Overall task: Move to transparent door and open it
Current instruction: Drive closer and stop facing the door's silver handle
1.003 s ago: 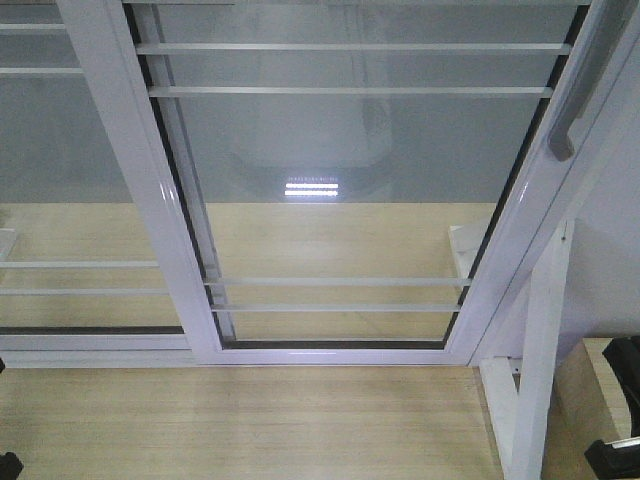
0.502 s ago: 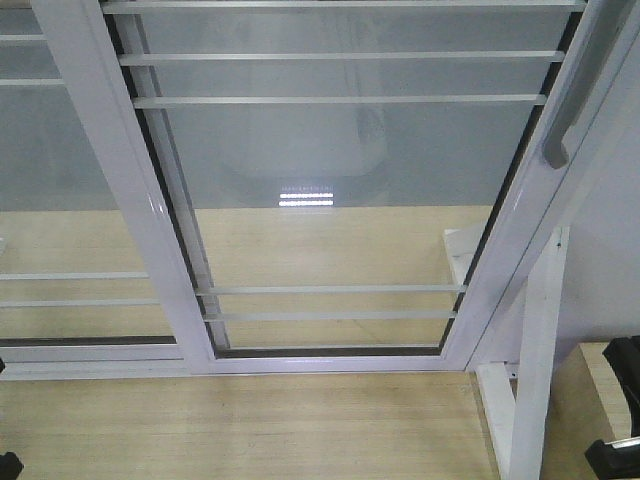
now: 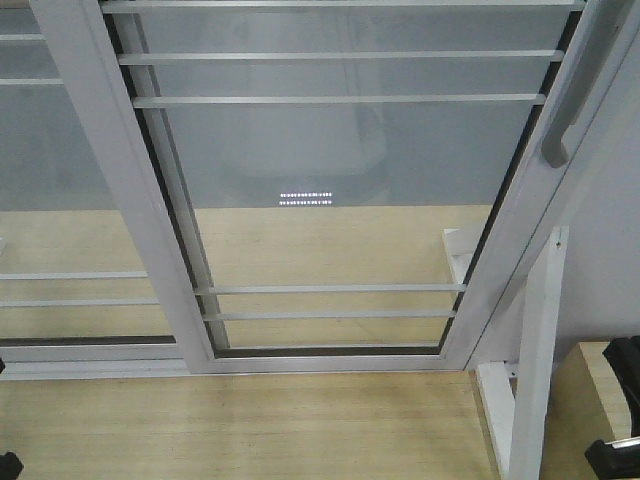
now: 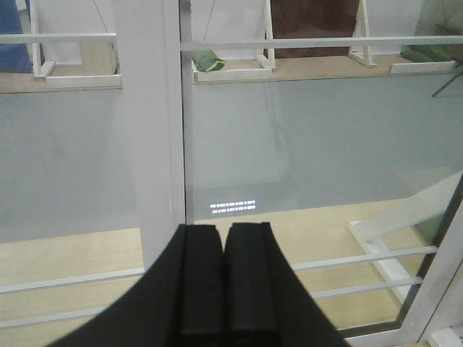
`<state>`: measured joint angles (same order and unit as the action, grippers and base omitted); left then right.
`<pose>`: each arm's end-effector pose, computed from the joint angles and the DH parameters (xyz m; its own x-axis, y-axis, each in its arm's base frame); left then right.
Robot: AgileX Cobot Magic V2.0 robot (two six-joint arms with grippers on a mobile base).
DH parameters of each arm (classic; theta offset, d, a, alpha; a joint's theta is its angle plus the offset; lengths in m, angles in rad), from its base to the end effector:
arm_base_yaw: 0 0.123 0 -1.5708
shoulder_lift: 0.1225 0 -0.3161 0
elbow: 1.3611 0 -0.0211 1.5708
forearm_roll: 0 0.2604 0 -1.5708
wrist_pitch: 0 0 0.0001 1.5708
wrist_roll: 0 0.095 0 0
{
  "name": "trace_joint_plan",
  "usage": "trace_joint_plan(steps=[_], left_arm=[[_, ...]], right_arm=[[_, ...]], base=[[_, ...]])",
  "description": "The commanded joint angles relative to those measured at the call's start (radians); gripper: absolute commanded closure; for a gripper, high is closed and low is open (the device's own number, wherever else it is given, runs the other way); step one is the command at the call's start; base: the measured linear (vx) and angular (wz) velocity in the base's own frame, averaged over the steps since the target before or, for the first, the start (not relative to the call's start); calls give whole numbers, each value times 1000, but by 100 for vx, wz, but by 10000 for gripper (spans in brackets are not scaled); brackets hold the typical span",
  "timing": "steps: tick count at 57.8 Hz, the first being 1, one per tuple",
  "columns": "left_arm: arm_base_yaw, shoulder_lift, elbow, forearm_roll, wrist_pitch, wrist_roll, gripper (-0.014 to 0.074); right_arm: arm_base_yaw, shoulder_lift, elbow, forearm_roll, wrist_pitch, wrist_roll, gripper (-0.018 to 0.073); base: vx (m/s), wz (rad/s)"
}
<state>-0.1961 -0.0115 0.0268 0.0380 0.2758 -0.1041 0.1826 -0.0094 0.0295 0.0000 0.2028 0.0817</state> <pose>0.0365 -0.0063 0.1785 -0.2105 -0.0270 -0.9772 0.1711 0.9832 -0.0640 0.0378 0.0070 0.1842 -0.1474 0.0558 -0.9875 -0.1701 0.9821 0.0809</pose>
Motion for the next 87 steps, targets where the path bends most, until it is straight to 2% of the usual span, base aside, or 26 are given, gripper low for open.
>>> trace_joint_plan(steps=[1,39,48,59,63,73,80,87], left_arm=[[-3,-12,25,-4,-81,-7,596],[-3,-12,25,-4,-95,-7,596],[-3,-12,25,-5,-208,-8,596],[-3,-12,18,-5,-468,-8,596],[-3,-11,-6,-6,-506,-11,596],[-3,58,-157,-8,-399,-36,596],[-3,231,-272,-6,-394,-36,596],[-3,462,-397,-6,-404,-36,596]], right_arm=[[-7,-14,14,-6,-80,-4,559],[-7,-14,14,0,-110,-4,559],[-7,-14,14,-15,-225,-14,559],[-7,-14,-4,-55,-381,-65,559],[-7,-14,-46,-55,-361,-66,559],[-7,69,-244,-62,-203,-67,559],[-7,241,-403,-94,-137,-67,559],[-7,442,-541,-98,-137,-67,559]], base=[[0,0],[0,0],[0,0],[0,0],[0,0],[0,0],[0,0],[0,0]])
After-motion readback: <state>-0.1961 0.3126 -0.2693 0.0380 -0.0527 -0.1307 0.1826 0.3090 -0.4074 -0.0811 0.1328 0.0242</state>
